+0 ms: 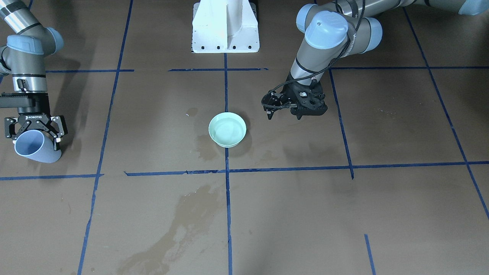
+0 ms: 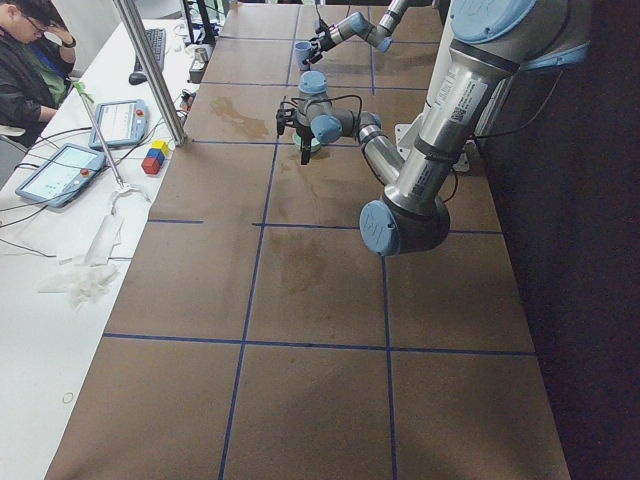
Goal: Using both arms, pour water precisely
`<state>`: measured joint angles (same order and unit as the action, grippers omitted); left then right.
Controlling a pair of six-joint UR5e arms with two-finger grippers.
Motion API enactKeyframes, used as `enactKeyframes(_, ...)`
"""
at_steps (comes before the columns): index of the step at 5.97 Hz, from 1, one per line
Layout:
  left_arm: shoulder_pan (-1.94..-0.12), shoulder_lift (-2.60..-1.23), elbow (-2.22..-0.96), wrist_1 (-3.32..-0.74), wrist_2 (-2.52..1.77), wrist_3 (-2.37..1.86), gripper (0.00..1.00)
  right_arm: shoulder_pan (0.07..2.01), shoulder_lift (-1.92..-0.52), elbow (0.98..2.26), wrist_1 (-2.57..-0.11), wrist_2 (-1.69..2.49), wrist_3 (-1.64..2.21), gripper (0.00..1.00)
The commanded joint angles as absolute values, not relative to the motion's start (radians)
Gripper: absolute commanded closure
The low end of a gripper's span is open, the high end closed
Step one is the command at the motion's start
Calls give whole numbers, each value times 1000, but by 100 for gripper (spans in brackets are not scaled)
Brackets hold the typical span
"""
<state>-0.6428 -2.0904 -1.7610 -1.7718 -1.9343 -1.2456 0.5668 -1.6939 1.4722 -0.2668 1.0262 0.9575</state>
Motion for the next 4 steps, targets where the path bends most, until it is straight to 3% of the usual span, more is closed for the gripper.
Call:
enactKeyframes(1, -643, -2089, -1761, -1772, -1934, -1246, 0, 571, -1649, 1444, -265, 1025, 959, 0)
enactKeyframes(2, -643, -2089, -1761, -1772, -1934, -1246, 0, 572, -1638, 1427, -265, 1025, 963, 7)
enactKeyframes(3, -643, -2091, -1761, -1772, -1934, -1246, 0, 572, -1637, 1428, -264, 1026, 965, 53)
enactKeyframes(4, -643, -2091, -1766, -1772, -1934, -1246, 0, 574, -1640, 1427, -238, 1025, 957, 86)
